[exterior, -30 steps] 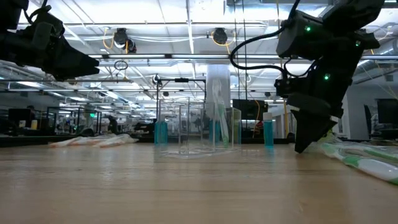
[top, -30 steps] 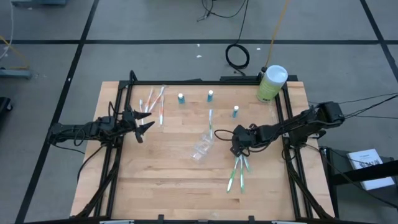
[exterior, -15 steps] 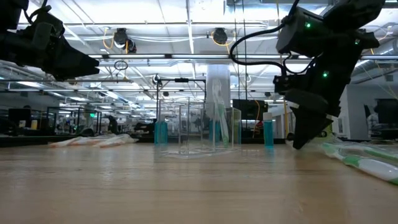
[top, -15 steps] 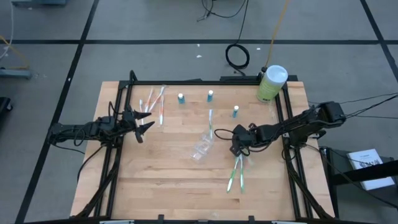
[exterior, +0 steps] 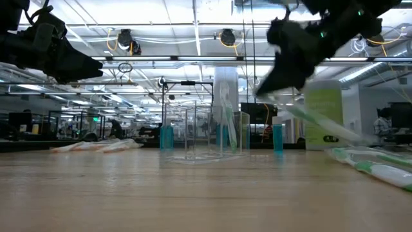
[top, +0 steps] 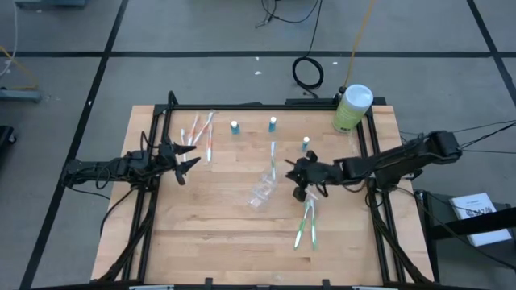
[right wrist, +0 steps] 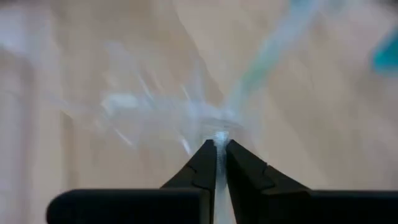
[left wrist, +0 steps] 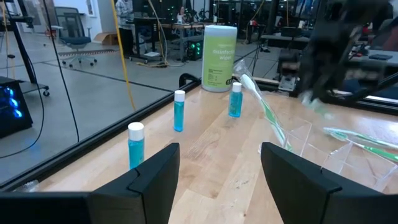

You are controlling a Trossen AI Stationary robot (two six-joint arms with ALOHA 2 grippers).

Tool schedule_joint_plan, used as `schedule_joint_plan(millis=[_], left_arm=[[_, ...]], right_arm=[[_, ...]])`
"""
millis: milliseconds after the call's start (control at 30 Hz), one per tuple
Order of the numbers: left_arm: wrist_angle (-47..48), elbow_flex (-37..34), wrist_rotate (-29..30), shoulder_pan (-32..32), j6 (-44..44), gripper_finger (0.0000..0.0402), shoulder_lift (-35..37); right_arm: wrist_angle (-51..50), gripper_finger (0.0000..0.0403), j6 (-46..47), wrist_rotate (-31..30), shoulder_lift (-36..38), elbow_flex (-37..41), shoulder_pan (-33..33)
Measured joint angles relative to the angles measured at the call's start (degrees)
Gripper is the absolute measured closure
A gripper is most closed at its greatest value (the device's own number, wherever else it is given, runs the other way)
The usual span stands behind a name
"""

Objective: Pick & Place toothbrushing station
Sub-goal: Put the green toothbrush into the transparent organizer

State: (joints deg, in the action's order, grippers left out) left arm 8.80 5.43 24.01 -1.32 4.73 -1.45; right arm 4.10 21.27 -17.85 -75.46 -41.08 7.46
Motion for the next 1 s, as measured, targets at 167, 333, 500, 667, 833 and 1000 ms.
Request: schedule_joint_plan(millis=[167,333,500,667,833,1000], left_arm=[[0.0,0.0,0.0,0.0,0.0,0.0167,0.0],[0.0,0.0,0.0,0.0,0.0,0.0167,0.0],[0.0,0.0,0.0,0.0,0.0,0.0167,0.0],[0.0,0.0,0.0,0.0,0.0,0.0167,0.0],[0.0,0.0,0.0,0.0,0.0,0.0167,0.0],[0.0,0.0,0.0,0.0,0.0,0.0167,0.0]], right_arm=[[16.5,0.0392,-9.9,0.1,3.6,0.0,0.0],[36.6,0.0389,-18.0,3.0,2.3,-0.1,-0.3],[48.1,0.0388,-23.6,4.5,-4.2,-0.1,-2.0],[55.7,0.0388,-24.0,4.4,-11.5,0.0,-5.3],[60.1,0.0388,-23.5,4.4,-15.4,0.0,-8.3],[59.7,0.0388,-21.4,4.2,-16.7,0.0,-9.4]])
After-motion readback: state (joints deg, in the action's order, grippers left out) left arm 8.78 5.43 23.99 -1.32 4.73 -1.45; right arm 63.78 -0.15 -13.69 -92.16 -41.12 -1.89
